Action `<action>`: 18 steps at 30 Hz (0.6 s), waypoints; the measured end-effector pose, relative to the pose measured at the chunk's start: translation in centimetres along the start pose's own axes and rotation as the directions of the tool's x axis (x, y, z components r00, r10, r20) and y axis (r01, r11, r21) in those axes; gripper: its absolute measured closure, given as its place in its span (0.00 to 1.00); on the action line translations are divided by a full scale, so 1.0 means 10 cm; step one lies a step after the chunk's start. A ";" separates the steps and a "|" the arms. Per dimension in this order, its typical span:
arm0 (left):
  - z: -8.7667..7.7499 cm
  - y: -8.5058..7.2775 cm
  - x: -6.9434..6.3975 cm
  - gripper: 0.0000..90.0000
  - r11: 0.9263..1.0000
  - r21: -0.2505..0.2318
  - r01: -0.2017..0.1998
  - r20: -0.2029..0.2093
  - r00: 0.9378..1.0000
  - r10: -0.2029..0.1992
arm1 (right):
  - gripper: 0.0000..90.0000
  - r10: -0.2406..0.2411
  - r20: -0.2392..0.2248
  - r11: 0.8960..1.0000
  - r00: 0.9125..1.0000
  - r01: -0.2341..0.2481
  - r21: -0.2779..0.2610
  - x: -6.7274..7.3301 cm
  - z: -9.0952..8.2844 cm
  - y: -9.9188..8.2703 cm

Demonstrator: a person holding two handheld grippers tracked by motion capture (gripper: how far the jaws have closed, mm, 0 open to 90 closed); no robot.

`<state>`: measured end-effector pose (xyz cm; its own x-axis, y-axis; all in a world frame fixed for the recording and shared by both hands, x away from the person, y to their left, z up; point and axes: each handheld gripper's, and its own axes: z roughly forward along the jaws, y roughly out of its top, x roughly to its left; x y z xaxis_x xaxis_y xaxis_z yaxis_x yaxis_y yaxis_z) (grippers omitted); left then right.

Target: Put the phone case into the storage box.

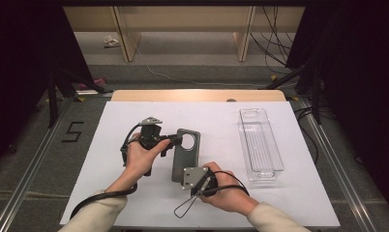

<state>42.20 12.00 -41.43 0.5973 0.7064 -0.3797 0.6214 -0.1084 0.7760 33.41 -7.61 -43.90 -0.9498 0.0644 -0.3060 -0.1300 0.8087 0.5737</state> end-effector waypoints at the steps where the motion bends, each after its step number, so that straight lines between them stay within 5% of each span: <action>1: -0.01 0.00 -0.02 0.83 1.000 -0.006 -0.002 0.005 1.000 0.002 | 0.99 -0.003 0.006 1.000 1.000 0.003 0.003 0.00 0.01 0.00; 7: -0.06 0.02 -0.11 0.90 0.997 -0.056 0.051 0.058 0.997 -0.048 | 0.98 -0.011 0.024 1.000 1.000 0.011 0.015 0.00 0.03 -0.02; 10: -0.09 0.02 -0.15 0.91 0.997 -0.078 -0.014 0.021 1.000 0.016 | 0.93 0.002 0.057 1.000 0.998 -0.002 -0.005 -0.03 0.02 -0.03; 18: -0.11 0.00 -0.13 0.91 0.989 -0.139 -0.045 0.003 0.999 0.046 | 0.70 0.126 0.125 0.988 0.984 -0.114 -0.100 -0.15 -0.07 -0.09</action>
<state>40.87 11.88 -40.42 0.6264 0.6989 -0.3451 0.5172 -0.0415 0.8548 34.70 -8.82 -43.39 -0.9156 0.2384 -0.3239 -0.0487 0.7337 0.6777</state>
